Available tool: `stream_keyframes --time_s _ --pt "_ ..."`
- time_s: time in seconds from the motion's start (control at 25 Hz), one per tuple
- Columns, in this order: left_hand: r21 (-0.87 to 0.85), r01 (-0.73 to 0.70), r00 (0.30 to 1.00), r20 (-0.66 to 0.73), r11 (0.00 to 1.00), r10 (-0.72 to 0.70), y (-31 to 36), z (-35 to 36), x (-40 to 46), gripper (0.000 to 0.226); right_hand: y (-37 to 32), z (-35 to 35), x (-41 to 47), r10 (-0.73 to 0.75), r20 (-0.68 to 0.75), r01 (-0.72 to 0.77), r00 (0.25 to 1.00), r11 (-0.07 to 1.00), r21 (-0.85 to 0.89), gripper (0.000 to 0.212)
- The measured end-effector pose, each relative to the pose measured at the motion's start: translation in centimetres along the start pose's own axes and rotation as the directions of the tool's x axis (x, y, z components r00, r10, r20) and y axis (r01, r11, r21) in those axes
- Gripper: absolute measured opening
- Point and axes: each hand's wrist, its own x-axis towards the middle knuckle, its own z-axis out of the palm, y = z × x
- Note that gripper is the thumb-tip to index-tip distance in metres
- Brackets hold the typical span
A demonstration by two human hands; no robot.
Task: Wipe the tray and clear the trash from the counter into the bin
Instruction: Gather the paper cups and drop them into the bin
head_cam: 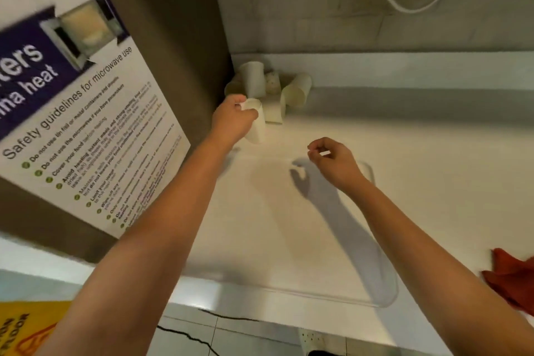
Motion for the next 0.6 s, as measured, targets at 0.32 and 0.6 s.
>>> stream_keyframes --time_s 0.32,0.6 --pt "0.320 -0.120 0.993 0.056 0.940 0.107 0.0 0.1 7.3 0.077 -2.5 2.9 12.7 -0.153 0.132 0.194 0.979 0.900 -0.392 0.049" --pt "0.233 -0.187 0.981 -0.005 0.954 0.193 -2.4 2.5 9.3 0.076 -1.8 4.1 17.9 -0.267 0.286 0.385 0.920 0.745 -0.544 0.084"
